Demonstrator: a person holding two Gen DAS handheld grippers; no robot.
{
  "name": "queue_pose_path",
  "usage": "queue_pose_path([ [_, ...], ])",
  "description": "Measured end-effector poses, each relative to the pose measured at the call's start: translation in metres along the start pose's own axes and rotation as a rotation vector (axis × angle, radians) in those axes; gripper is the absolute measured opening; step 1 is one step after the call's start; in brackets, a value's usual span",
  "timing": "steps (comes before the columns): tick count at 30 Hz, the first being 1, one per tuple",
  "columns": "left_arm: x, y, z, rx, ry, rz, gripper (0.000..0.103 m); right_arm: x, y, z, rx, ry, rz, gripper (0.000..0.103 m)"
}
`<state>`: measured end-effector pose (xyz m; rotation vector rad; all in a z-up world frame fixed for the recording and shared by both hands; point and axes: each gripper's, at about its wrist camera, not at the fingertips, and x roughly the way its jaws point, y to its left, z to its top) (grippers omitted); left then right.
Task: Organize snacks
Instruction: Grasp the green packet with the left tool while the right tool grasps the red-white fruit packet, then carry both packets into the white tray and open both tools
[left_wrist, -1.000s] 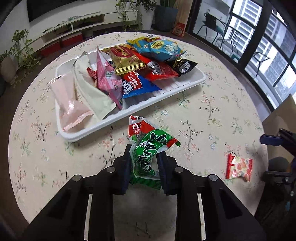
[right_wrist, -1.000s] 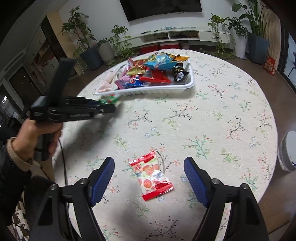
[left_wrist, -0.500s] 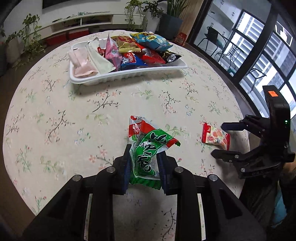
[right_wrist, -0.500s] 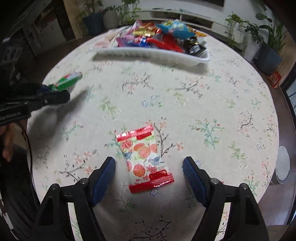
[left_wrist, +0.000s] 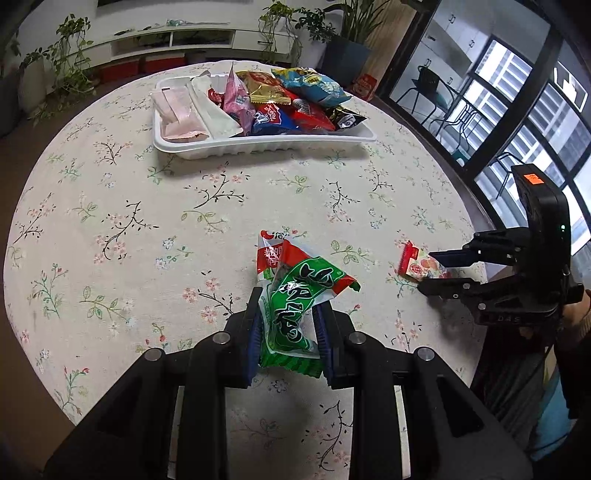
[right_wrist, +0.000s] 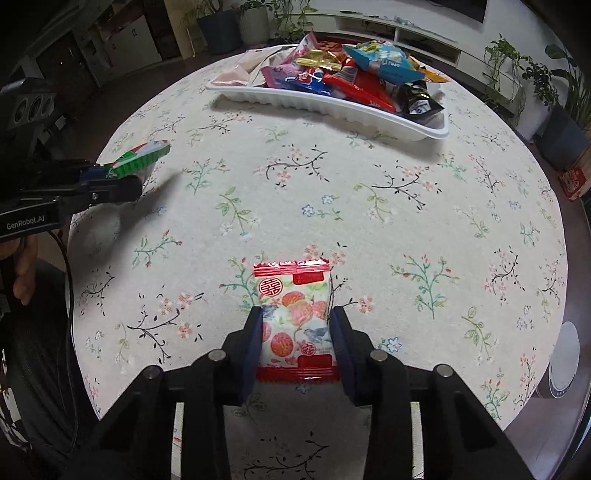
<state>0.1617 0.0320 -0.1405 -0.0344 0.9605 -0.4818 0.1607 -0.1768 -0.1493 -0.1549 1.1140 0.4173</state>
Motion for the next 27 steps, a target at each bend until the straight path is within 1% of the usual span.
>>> queue_pose_path([
  [2, -0.001, -0.001, 0.002, -0.001, -0.003, 0.0, 0.024, -0.002, -0.004, 0.0, 0.029, -0.01, 0.029, 0.036],
  [4, -0.004, -0.001, 0.004, -0.008, -0.007, -0.004, 0.024, -0.007, -0.009, -0.001, 0.057, -0.027, 0.039, 0.036],
  [7, -0.011, 0.002, 0.012, -0.02, -0.021, -0.011, 0.024, -0.022, -0.021, 0.001, 0.113, -0.074, 0.077, 0.036],
  [10, -0.02, 0.009, 0.026, -0.044, -0.046, -0.02, 0.024, -0.046, -0.039, 0.01, 0.162, -0.135, 0.093, 0.036],
  [13, -0.032, 0.016, 0.048, -0.055, -0.083, -0.003, 0.024, -0.072, -0.06, 0.026, 0.207, -0.202, 0.096, 0.036],
  [16, -0.041, 0.021, 0.077, -0.053, -0.112, 0.009, 0.024, -0.097, -0.074, 0.053, 0.23, -0.265, 0.085, 0.036],
  [18, -0.044, 0.026, 0.101, -0.052, -0.127, 0.033, 0.024, -0.112, -0.078, 0.076, 0.229, -0.311, 0.073, 0.036],
  [21, -0.05, 0.035, 0.137, -0.078, -0.165, 0.043, 0.024, -0.13, -0.078, 0.112, 0.228, -0.377, 0.073, 0.036],
  [24, -0.05, 0.038, 0.174, -0.085, -0.19, 0.058, 0.024, -0.135, -0.07, 0.152, 0.213, -0.423, 0.062, 0.036],
  [27, -0.041, 0.036, 0.203, -0.063, -0.184, 0.077, 0.024, -0.127, -0.064, 0.188, 0.196, -0.43, 0.058, 0.036],
])
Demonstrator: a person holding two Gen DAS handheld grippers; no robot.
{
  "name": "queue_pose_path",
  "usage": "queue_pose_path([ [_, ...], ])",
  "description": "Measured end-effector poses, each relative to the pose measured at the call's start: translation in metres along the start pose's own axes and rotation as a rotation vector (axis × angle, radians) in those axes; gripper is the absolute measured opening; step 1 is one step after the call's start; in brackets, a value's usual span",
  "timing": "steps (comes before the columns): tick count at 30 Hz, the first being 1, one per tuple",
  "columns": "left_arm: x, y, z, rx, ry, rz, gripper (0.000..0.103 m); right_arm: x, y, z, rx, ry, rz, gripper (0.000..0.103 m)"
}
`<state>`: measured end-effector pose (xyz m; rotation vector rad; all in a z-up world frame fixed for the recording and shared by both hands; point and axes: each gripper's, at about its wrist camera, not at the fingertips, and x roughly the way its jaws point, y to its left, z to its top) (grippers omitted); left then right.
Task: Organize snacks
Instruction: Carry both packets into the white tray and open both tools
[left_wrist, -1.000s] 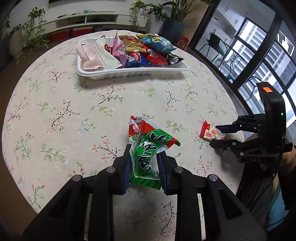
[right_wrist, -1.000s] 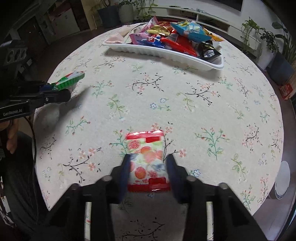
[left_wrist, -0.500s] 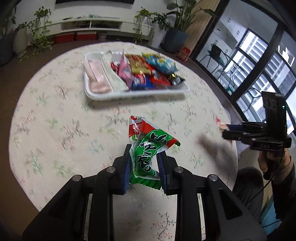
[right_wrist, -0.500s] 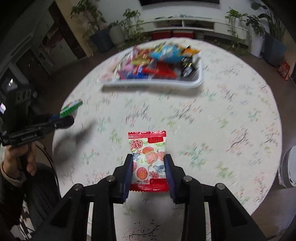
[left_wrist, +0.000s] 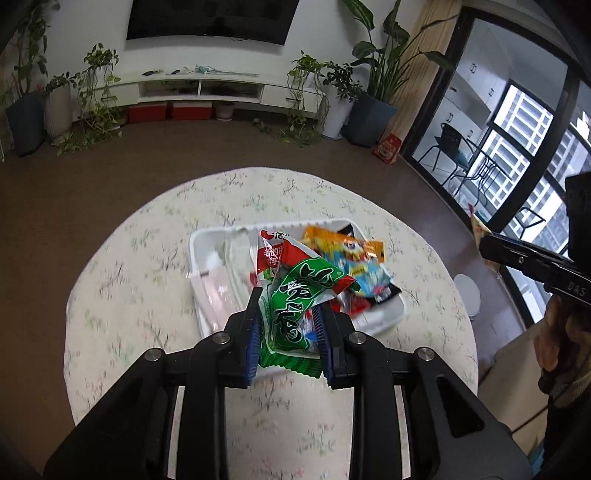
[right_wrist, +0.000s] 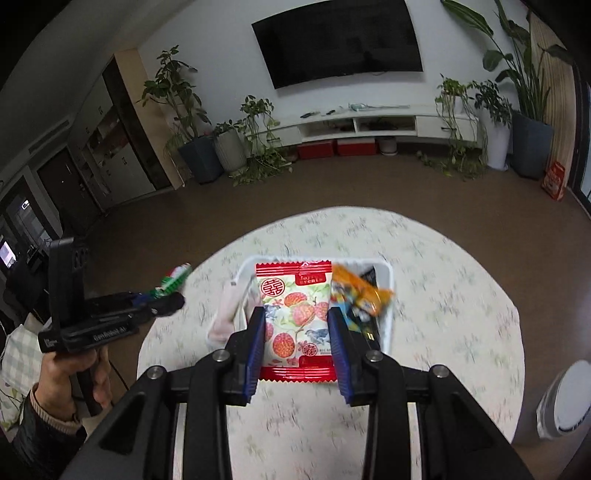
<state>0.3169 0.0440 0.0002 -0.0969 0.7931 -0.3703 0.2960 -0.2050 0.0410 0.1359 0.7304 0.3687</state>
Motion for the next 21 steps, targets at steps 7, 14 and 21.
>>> queue_pose_path([
  [7, 0.057, 0.01, 0.03, -0.006, 0.044, 0.043, 0.024, 0.07, 0.007, 0.025, 0.007, 0.064, -0.007, 0.036],
  [14, 0.107, 0.013, 0.021, 0.006, 0.09, 0.008, 0.024, 0.117, -0.001, 0.01, 0.014, 0.134, -0.016, 0.036],
  [21, 0.134, 0.014, 0.011, -0.001, 0.107, 0.03, 0.025, 0.143, -0.004, 0.003, 0.025, 0.171, -0.033, 0.036],
])
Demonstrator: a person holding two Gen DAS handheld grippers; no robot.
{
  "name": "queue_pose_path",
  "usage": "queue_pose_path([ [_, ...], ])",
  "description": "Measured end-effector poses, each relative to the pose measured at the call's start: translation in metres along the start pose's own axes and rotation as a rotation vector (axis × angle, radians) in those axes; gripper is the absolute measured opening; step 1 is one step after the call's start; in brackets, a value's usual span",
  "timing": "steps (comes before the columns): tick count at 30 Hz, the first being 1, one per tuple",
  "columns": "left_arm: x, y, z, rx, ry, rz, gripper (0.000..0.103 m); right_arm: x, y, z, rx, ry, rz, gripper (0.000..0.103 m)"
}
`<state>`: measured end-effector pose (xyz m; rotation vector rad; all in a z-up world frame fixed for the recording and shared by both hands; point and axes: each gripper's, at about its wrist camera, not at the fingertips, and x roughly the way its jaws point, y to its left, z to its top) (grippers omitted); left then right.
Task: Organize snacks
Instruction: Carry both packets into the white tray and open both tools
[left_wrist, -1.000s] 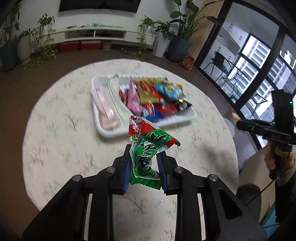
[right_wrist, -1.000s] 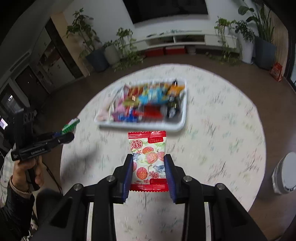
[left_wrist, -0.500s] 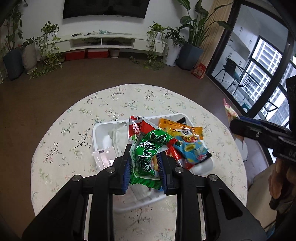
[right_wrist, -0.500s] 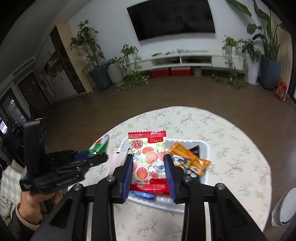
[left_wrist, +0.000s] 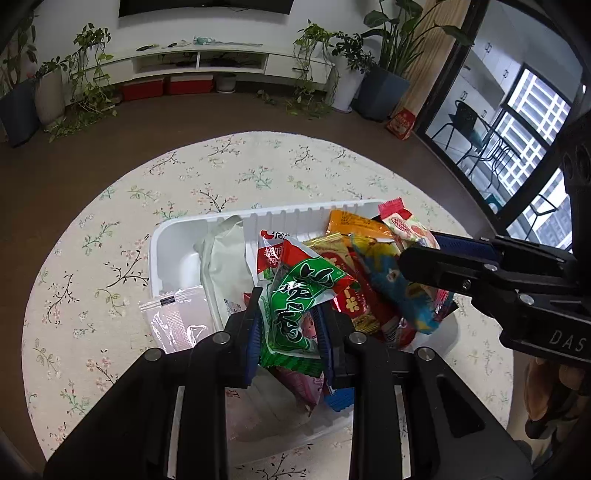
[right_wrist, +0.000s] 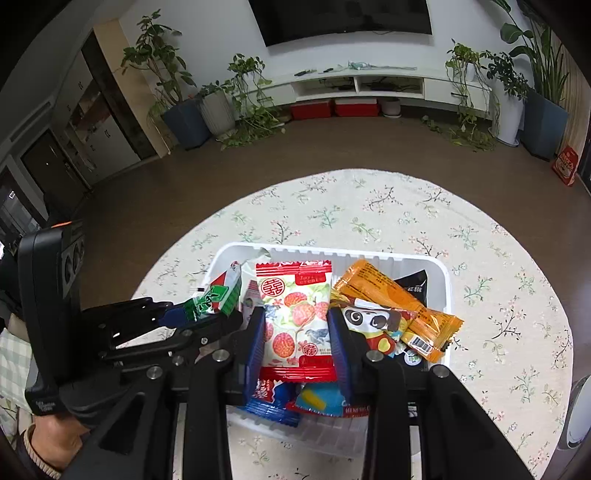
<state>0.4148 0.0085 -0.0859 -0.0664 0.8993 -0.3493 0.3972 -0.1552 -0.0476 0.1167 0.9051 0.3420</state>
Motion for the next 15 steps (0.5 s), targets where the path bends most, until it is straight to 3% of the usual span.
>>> queue_pose_path([
  [15, 0.023, -0.008, -0.012, 0.023, -0.013, 0.07, 0.025, 0.029, 0.007, -0.006, -0.034, 0.037, -0.077, 0.037],
])
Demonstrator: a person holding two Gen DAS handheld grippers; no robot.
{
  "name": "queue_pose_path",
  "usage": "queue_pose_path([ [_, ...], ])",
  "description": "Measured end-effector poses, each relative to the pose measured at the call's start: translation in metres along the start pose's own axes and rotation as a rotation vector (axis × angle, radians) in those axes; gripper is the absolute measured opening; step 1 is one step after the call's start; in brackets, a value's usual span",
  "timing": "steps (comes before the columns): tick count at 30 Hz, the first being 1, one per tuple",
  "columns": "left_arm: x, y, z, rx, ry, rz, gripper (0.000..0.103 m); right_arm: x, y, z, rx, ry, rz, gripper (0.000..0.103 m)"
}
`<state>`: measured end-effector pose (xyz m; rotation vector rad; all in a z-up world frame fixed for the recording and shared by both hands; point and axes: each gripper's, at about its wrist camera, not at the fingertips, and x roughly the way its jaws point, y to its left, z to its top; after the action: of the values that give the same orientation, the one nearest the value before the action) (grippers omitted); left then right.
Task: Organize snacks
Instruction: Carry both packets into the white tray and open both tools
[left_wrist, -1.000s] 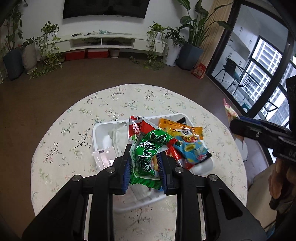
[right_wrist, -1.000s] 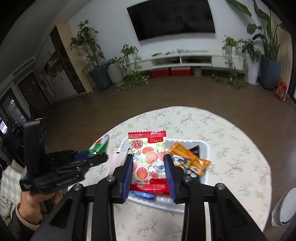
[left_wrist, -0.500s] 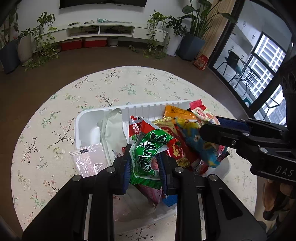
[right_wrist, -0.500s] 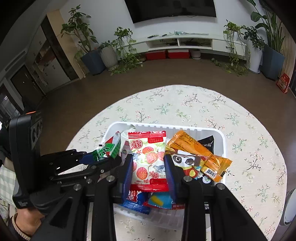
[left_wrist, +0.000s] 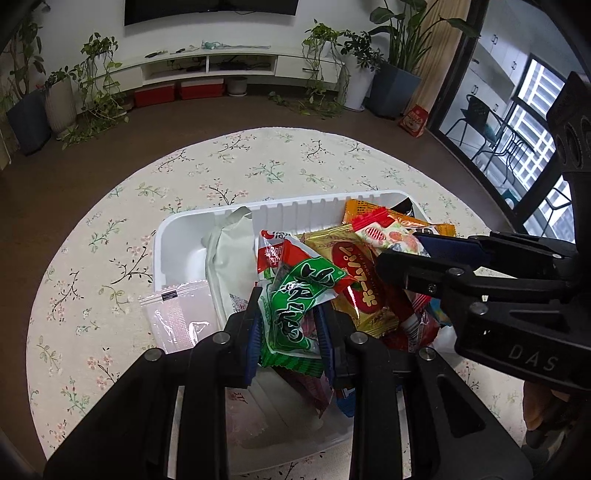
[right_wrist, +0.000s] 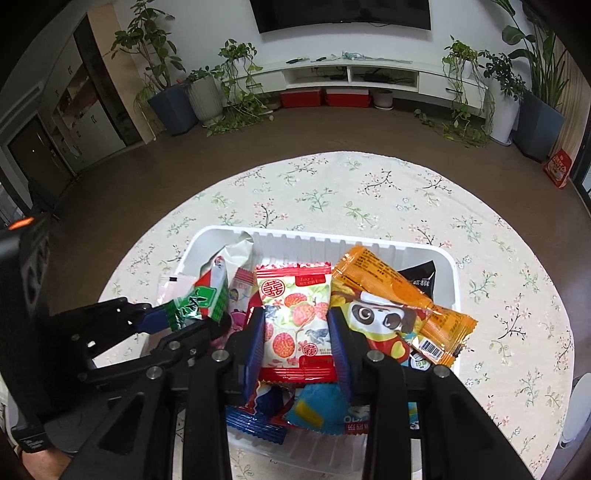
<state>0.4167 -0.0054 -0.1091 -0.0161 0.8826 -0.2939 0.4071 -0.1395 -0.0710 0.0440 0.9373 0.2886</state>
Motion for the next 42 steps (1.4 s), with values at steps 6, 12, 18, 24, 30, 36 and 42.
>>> queue_pose_path([
  [6, -0.002, -0.004, -0.004, -0.006, -0.002, 0.004, 0.025, 0.003, -0.001, 0.0, -0.005, 0.0, -0.019, 0.037],
  [12, -0.003, -0.004, -0.006, -0.005, -0.005, 0.011, 0.025, 0.006, 0.001, 0.001, -0.014, -0.003, -0.034, 0.037],
  [18, -0.001, -0.005, -0.007, -0.008, -0.009, 0.025, 0.027, 0.006, 0.001, 0.004, -0.007, -0.02, -0.048, 0.037],
  [24, -0.002, -0.004, -0.004, -0.012, -0.029, 0.044, 0.06, 0.007, -0.004, 0.009, 0.015, -0.025, -0.05, 0.038],
  [30, -0.001, -0.004, -0.002, -0.008, -0.032, 0.058, 0.062, 0.01, -0.004, 0.011, 0.012, -0.025, -0.045, 0.038],
  [36, -0.004, -0.005, -0.001, -0.011, -0.049, 0.07, 0.069, 0.008, -0.006, 0.011, 0.022, -0.035, -0.046, 0.041],
  [42, -0.014, -0.008, -0.002, -0.007, -0.071, 0.093, 0.073, -0.003, -0.01, 0.014, 0.05, -0.068, -0.048, 0.056],
])
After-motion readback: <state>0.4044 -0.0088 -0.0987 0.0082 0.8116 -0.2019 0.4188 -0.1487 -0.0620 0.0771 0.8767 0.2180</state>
